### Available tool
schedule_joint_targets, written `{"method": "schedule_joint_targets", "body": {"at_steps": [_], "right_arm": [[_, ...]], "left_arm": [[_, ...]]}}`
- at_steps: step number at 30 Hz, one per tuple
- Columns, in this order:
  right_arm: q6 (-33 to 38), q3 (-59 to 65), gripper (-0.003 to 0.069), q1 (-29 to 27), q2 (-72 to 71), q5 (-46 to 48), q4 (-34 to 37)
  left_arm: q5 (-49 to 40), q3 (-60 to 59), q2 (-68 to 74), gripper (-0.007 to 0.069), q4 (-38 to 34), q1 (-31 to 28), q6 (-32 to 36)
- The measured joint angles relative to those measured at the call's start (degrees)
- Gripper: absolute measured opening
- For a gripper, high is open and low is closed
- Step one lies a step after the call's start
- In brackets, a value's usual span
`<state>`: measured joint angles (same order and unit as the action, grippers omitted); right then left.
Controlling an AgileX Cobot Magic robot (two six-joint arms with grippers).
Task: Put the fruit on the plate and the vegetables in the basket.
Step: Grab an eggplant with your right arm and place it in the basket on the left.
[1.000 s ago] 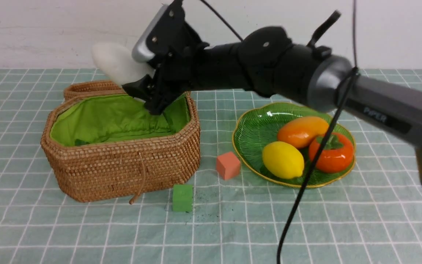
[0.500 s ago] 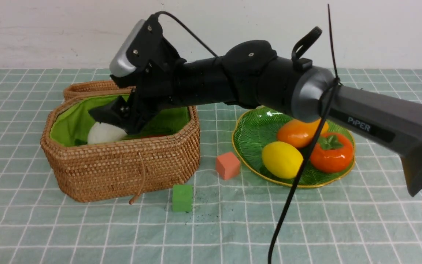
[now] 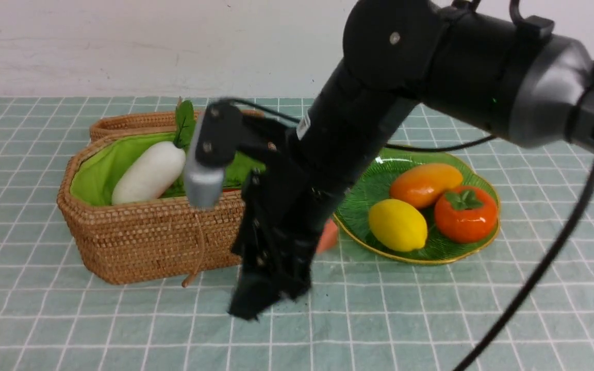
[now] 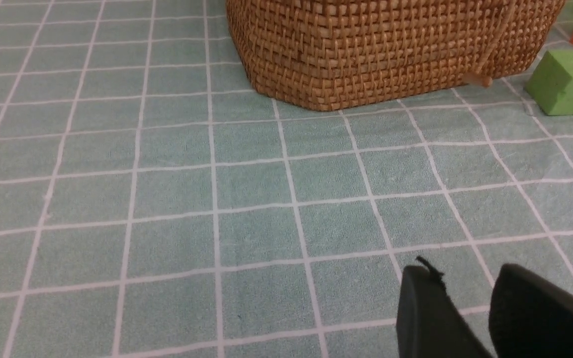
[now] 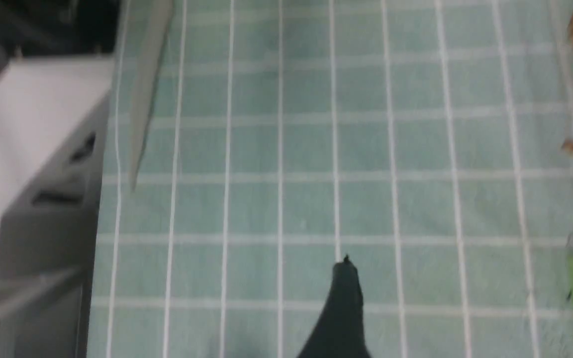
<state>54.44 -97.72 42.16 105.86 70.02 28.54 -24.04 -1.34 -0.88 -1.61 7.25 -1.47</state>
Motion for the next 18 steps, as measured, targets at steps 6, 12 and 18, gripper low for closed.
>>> {"method": "schedule_joint_targets", "body": {"at_steps": [6,12,18], "right_arm": [[-0.6,18.4,0.0584,2.7,-8.7,0.1,-6.2],[-0.6,32.1,0.0583,3.4,-11.8,-2.6,-7.8],[-0.6,40.8,0.0583,7.6,-11.9,-14.3,-8.9]], "left_arm": [[0.0,0.0,0.0,0.0196,0.0,0.0,0.0],[0.0,0.0,0.0,0.0197,0.0,0.0,0.0],[0.0,0.0,0.0,0.0207,0.0,0.0,0.0]]}}
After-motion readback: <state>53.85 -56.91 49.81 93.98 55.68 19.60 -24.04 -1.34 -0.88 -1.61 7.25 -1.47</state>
